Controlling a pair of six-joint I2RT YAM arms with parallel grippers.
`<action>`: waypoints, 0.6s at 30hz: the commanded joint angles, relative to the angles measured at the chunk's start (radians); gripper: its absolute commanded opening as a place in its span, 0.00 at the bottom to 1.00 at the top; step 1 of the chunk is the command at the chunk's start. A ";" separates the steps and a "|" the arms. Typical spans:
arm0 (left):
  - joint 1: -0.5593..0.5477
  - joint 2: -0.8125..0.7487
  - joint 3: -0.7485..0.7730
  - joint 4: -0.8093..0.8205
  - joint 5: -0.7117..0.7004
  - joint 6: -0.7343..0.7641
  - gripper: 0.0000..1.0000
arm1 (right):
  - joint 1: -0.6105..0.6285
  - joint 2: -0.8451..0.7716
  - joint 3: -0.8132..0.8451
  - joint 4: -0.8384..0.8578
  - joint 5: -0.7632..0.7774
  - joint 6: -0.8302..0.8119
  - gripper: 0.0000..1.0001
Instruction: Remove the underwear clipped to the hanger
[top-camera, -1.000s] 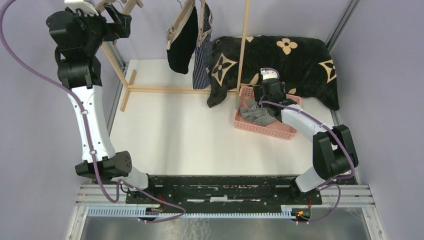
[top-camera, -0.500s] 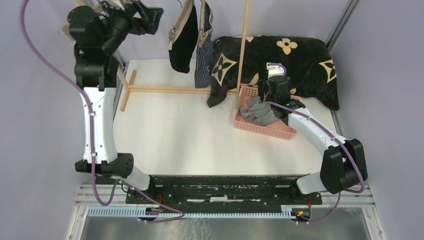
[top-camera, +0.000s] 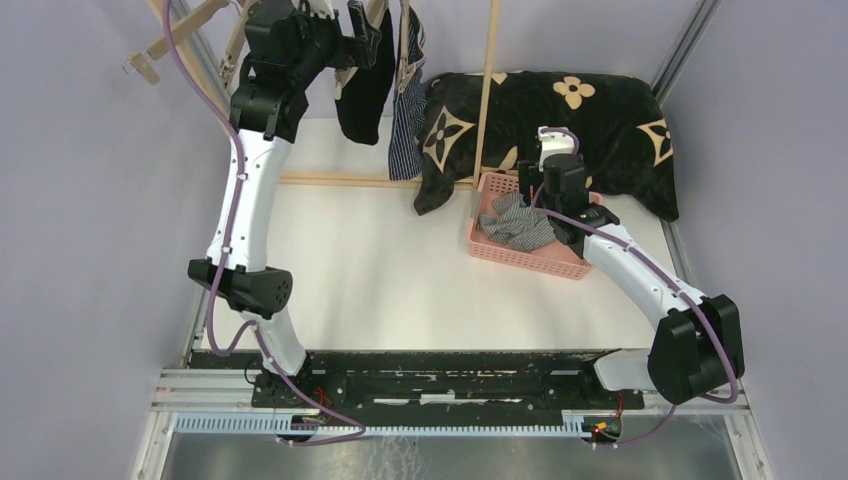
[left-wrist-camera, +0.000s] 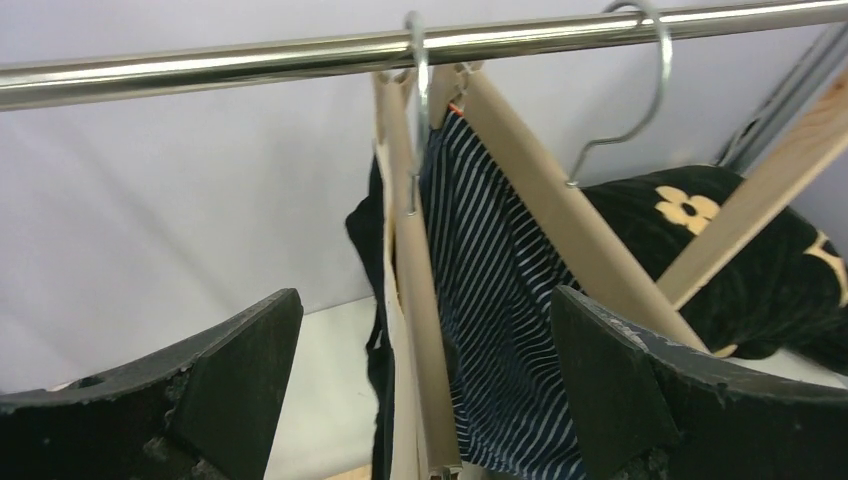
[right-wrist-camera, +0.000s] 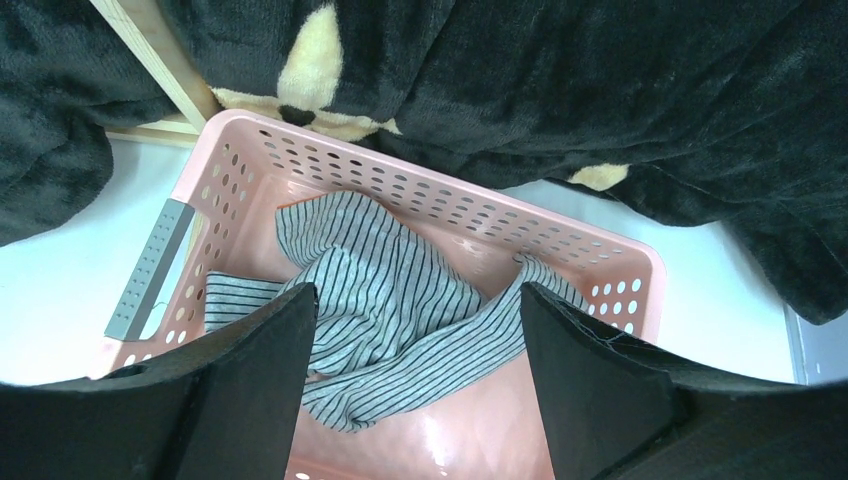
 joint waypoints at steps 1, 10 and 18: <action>0.003 -0.017 0.030 0.050 -0.072 0.068 0.99 | -0.001 -0.026 -0.004 0.046 -0.021 0.008 0.82; 0.002 -0.002 0.006 -0.003 -0.089 0.089 0.99 | 0.000 -0.020 0.000 0.045 -0.025 0.006 0.80; 0.003 -0.002 -0.025 -0.015 -0.116 0.101 0.99 | -0.001 -0.021 0.000 0.050 -0.030 0.005 0.79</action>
